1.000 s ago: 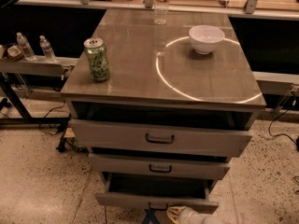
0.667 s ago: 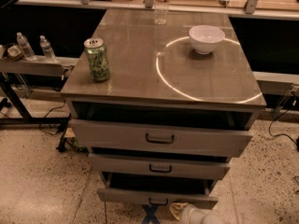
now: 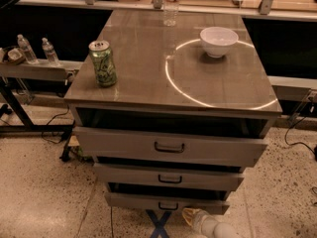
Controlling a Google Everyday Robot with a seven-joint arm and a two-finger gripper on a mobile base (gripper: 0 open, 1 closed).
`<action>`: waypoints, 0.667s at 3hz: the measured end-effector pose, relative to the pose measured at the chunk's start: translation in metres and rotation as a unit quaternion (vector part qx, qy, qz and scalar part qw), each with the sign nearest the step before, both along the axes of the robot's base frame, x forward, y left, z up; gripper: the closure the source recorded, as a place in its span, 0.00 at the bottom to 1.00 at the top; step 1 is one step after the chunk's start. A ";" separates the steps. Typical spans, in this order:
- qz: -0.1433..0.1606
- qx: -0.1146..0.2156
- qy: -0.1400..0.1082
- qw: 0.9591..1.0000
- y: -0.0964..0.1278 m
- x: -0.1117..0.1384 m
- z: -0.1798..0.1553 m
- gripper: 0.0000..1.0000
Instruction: Close bottom drawer
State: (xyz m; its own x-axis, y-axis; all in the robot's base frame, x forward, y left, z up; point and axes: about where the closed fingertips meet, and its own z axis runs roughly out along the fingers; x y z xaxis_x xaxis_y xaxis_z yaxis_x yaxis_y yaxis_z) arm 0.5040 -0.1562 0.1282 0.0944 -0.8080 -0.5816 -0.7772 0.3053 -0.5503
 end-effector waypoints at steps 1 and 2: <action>-0.005 0.010 -0.010 1.000 0.006 0.015 0.001 1.00; -0.008 0.019 -0.018 1.000 0.014 0.029 0.002 1.00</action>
Offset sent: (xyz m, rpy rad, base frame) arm 0.0415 0.0207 0.0026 0.0528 -0.0519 -0.0155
